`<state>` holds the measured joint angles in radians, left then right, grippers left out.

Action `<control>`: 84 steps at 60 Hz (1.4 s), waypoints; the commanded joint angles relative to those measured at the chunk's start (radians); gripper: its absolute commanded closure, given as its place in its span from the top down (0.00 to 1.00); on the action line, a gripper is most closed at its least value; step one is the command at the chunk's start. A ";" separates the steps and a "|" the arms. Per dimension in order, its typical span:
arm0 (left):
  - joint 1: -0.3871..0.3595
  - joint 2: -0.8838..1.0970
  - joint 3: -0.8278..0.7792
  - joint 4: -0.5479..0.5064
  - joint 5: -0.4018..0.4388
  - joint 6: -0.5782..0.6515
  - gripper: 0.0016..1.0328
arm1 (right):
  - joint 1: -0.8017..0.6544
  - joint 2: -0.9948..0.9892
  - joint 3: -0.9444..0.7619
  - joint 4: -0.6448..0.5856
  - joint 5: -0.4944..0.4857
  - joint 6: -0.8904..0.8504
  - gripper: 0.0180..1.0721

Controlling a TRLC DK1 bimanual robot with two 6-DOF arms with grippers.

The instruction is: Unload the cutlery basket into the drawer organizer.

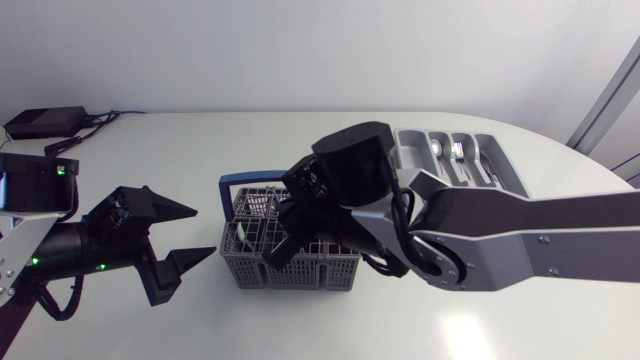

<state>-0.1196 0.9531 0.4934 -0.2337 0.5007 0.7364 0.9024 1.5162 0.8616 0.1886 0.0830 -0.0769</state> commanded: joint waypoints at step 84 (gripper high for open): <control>0.011 0.009 -0.019 0.007 0.029 0.011 0.95 | 0.000 -0.246 -0.217 0.175 -0.040 0.014 0.06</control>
<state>-0.1112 0.9566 0.4934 -0.2333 0.5163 0.7368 0.9009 1.3033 0.6662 0.3481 0.0456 -0.0559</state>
